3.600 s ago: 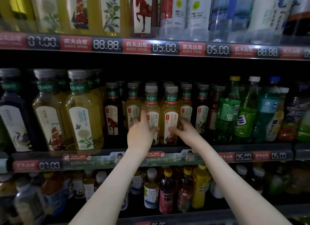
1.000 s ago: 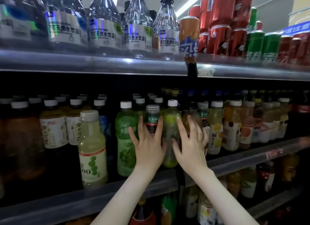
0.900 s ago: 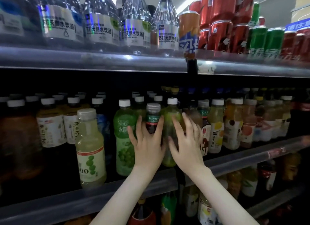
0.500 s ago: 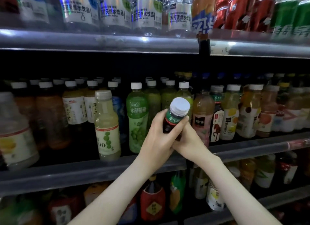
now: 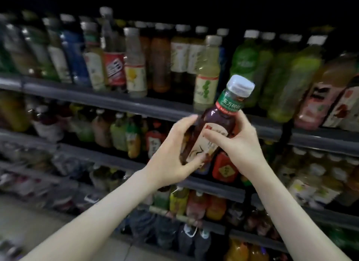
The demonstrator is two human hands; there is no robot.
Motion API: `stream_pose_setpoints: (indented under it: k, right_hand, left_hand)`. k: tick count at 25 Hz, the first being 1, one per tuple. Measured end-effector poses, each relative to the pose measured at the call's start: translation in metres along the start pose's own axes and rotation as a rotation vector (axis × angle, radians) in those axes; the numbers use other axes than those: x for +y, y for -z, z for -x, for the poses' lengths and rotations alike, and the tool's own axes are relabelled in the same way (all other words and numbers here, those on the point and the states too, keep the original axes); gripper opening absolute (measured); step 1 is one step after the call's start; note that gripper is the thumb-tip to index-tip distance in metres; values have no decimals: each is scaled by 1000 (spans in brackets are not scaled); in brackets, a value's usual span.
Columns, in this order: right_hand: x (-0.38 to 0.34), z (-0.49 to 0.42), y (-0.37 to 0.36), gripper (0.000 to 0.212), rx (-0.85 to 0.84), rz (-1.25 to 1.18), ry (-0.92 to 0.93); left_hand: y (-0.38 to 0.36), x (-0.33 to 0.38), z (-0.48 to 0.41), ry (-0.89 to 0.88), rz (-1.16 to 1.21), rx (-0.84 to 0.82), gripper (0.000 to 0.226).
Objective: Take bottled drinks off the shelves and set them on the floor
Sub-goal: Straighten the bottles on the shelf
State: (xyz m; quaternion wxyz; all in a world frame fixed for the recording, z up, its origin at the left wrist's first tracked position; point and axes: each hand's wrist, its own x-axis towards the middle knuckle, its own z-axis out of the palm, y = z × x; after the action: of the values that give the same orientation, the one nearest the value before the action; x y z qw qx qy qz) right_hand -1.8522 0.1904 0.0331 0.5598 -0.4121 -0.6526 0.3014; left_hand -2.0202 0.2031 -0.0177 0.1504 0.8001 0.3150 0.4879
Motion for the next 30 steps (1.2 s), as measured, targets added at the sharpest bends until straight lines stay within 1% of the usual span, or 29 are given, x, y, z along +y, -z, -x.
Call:
stream_pose_setpoints:
  k: [2,4,6,8,11,13,17,20,23,26,28,30]
  right_hand:
    - [12,9,-45,40,-134,-45,-119]
    - [22,18,-95,39,-239,-67,-198]
    - [28,26,-152,40,-328,-95,-258]
    - [26,34,-213,44,-393,-113,-310]
    - [13,50,-312,44,-472,-124,-336]
    - [3,59,-374,47,-502,-130,-332]
    - [-24,72,-481,46,-556,-168,-306]
    - [-36,66,-542,43,-581,-165,-285]
    - [-40,40,-605,42,-580,-176,-269]
    - [-36,0,-671,42,-565,-211,-239]
    - [-33,-36,-718,46,-542,-204,-185]
    - [-38,-72,-759,49,-504,-193,-164]
  left_hand:
    - [37,-19,52,319,2,-77,58]
    - [77,-32,96,574,-48,-95,47]
    - [124,-43,141,698,-108,-95,37]
    - [175,-51,186,758,-173,-107,32]
    - [257,-61,249,819,-240,-89,33]
    - [305,-71,283,828,-247,-75,34]
    - [393,-91,325,855,-275,-55,38]
    - [446,-113,330,858,-257,-46,39]
    - [496,-152,329,848,-245,-16,43]
    - [550,-208,320,832,-255,3,44]
    - [589,-249,307,799,-262,21,39]
    - [629,-283,286,780,-289,19,40]
